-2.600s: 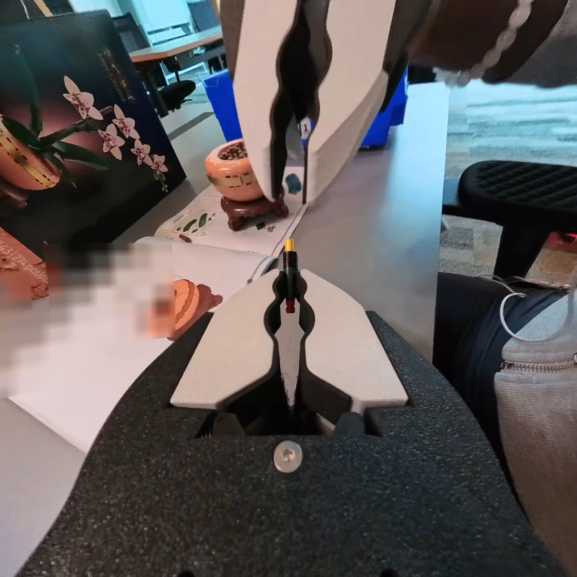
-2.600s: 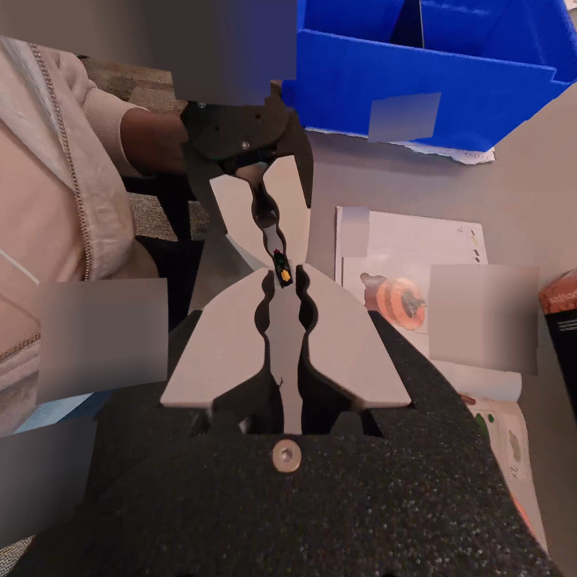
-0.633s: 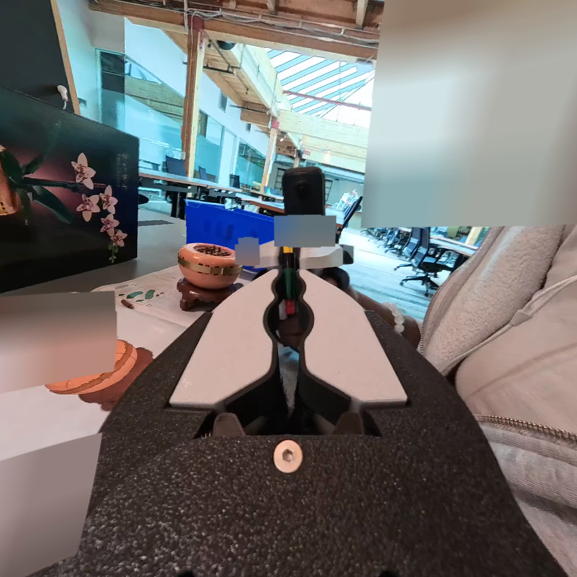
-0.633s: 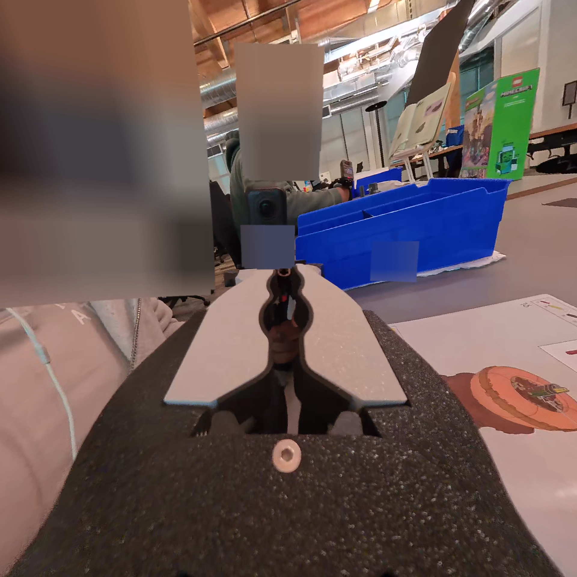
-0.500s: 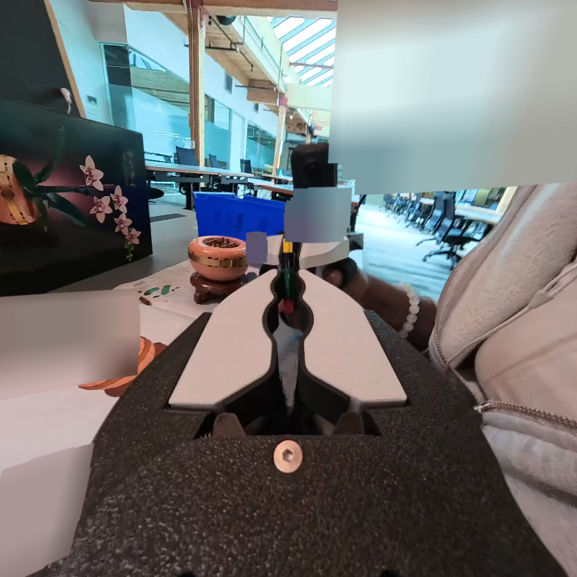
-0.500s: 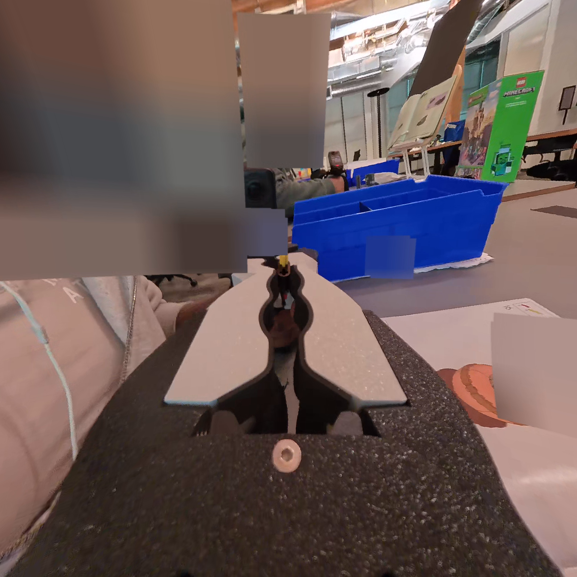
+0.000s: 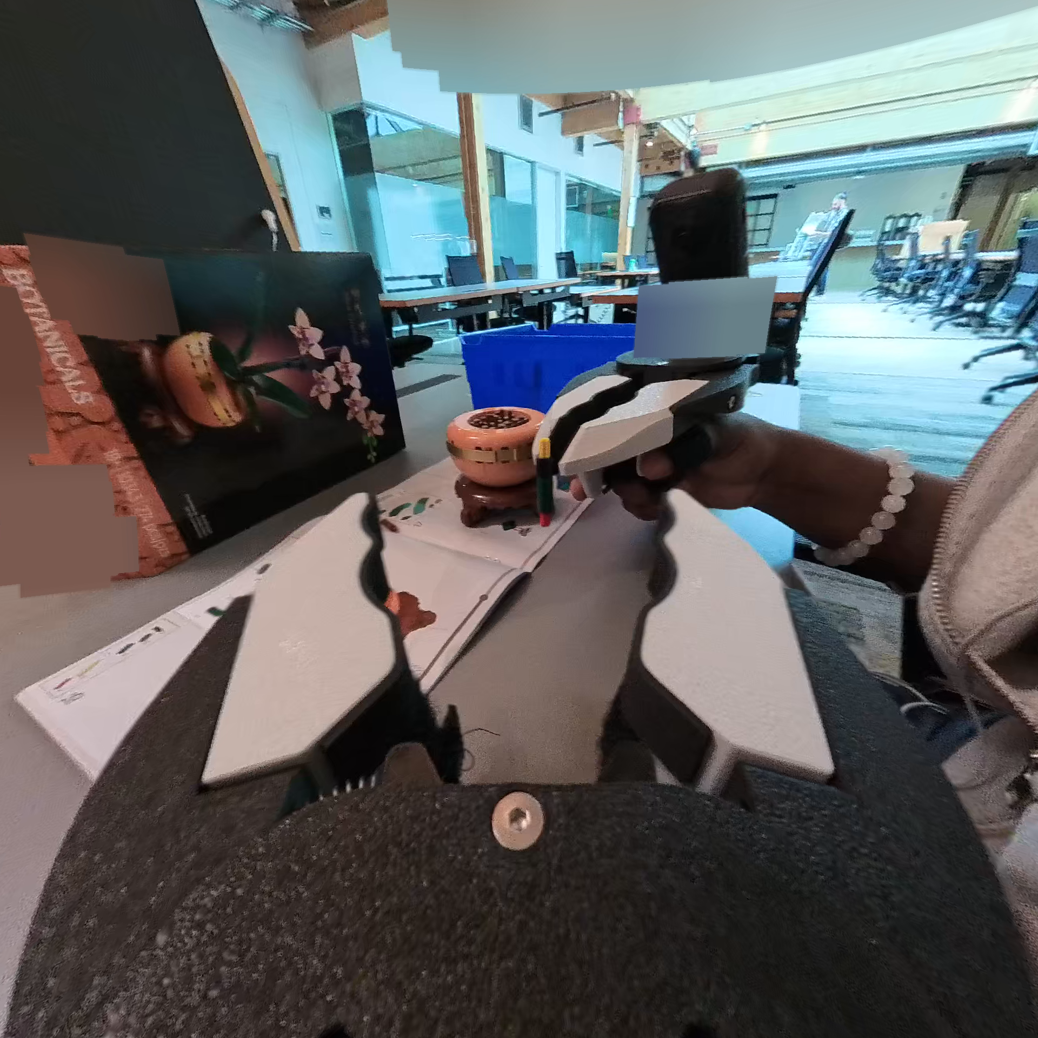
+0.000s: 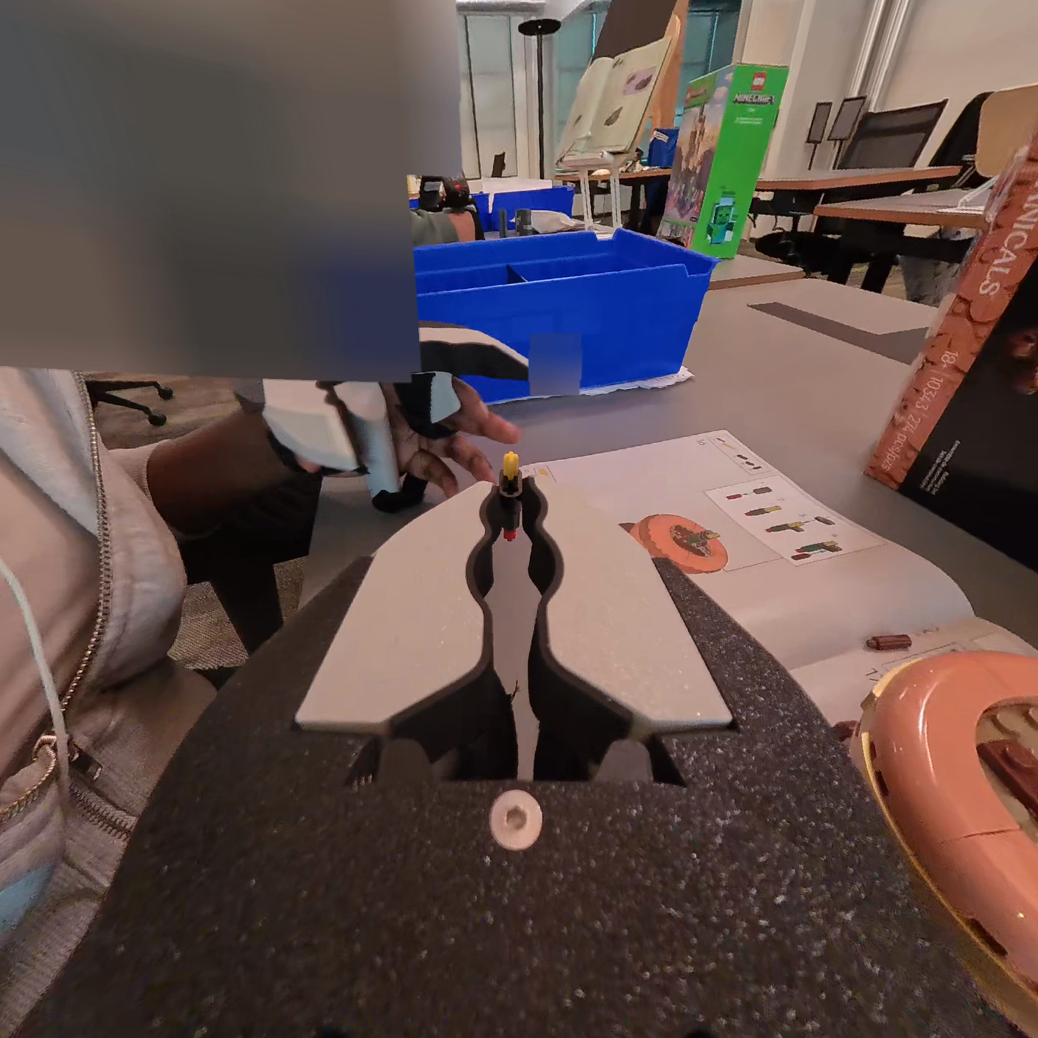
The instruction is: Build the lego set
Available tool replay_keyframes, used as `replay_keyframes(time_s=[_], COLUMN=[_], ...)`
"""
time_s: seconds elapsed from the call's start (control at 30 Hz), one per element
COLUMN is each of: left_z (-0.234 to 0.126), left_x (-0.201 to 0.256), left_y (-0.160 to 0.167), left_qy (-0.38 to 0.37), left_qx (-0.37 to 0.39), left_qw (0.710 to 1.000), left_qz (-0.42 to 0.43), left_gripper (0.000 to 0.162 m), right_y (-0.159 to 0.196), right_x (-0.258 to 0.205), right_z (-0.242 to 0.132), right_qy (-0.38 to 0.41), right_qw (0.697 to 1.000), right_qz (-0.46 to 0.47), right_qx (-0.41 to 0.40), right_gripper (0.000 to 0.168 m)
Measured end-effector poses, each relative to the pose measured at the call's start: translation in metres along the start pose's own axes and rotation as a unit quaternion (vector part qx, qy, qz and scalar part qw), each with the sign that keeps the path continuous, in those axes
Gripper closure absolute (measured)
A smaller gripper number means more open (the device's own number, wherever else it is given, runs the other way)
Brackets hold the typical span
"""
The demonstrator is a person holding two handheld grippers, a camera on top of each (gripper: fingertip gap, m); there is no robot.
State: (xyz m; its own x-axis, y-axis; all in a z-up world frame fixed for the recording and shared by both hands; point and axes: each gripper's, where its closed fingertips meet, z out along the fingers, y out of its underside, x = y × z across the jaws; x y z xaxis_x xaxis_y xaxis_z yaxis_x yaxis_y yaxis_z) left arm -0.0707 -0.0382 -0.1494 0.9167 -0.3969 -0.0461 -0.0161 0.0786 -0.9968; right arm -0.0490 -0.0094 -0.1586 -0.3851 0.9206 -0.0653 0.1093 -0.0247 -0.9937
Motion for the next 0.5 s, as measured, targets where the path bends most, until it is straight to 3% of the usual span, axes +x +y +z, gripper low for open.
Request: replay_keyframes(time_s=[0.03,0.5], left_z=[-0.001,-0.005], left_x=[-0.003,-0.007], left_y=[0.000,0.002], left_qy=[-0.010,-0.015], left_qx=[-0.001,-0.006], left_qw=[1.000,1.000], left_qz=[0.003,0.020], left_gripper=[0.079,0.105], right_y=[0.001,0.012], right_x=[0.001,0.003], right_z=[0.000,0.013], right_qy=[0.000,0.000], right_qw=[1.000,1.000], right_qz=[0.004,0.013], right_qx=[0.000,-0.013], right_gripper=[0.161,0.161])
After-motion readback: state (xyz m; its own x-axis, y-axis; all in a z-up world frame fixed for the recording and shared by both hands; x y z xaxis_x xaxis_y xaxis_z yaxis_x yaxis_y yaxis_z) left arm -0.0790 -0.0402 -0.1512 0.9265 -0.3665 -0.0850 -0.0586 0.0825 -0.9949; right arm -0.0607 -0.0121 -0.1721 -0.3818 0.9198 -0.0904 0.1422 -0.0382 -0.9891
